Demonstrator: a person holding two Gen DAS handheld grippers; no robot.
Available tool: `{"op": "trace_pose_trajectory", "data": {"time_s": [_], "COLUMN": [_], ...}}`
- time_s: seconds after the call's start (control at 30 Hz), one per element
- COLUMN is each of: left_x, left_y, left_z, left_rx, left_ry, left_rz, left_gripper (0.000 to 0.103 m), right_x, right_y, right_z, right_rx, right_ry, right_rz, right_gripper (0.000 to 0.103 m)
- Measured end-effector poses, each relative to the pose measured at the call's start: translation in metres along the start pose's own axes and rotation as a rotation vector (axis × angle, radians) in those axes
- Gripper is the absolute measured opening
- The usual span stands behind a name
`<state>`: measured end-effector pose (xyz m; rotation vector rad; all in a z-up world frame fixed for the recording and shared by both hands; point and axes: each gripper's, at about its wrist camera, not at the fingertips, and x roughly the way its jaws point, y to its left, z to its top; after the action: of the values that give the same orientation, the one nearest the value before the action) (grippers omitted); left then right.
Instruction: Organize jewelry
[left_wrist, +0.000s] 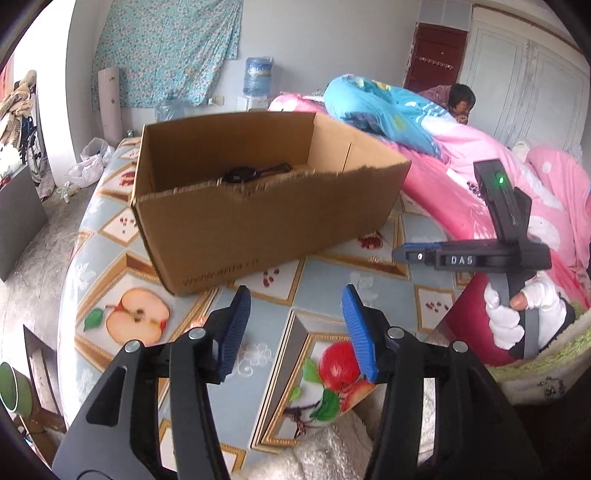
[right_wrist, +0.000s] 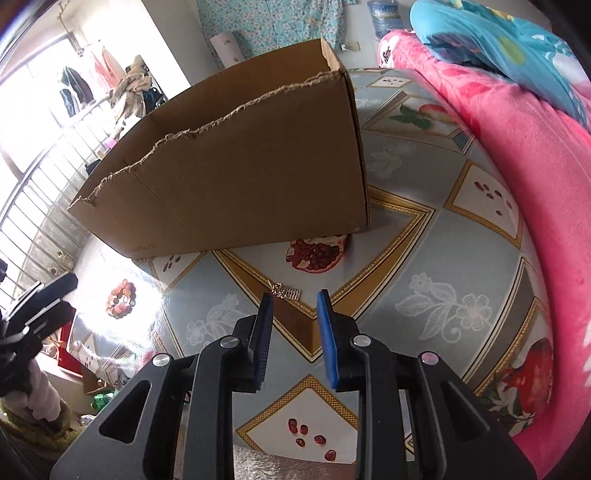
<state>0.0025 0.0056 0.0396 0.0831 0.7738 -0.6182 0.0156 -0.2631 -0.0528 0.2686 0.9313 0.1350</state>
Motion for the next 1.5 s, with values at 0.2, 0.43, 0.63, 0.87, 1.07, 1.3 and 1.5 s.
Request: {"op": "trace_pose_trajectory", "data": {"time_s": [0.2, 0.43, 0.63, 0.87, 1.07, 1.3, 1.5], "left_x": [0.013, 0.034, 0.061, 0.081, 0.100, 0.110, 0.115], "left_y": [0.011, 0.040, 0.042, 0.025, 0.004, -0.010, -0.018], "left_z": [-0.026, -0.019, -0.013, 0.001, 0.014, 0.020, 0.022], "left_rx": [-0.058, -0.156, -0.142, -0.120, -0.082, -0.064, -0.055], "left_ry": [0.071, 0.096, 0.154, 0.185, 0.240, 0.276, 0.282], "left_rz": [0.063, 0.105, 0.088, 0.090, 0.118, 0.119, 0.132], "left_gripper": [0.049, 0.049, 0.050, 0.052, 0.054, 0.059, 0.060], "right_x": [0.000, -0.007, -0.007, -0.005, 0.000, 0.004, 0.012], "right_y": [0.002, 0.002, 0.000, -0.003, -0.002, 0.007, 0.023], "right_z": [-0.006, -0.008, -0.006, -0.001, 0.003, 0.004, 0.007], "right_rx": [-0.015, -0.007, 0.001, 0.004, -0.005, -0.066, -0.181], "right_ry": [-0.002, -0.013, -0.013, -0.012, 0.000, -0.004, -0.008], "right_rz": [0.002, 0.017, 0.025, 0.031, 0.024, -0.025, -0.067], "right_gripper": [0.034, 0.034, 0.034, 0.034, 0.034, 0.034, 0.034]}}
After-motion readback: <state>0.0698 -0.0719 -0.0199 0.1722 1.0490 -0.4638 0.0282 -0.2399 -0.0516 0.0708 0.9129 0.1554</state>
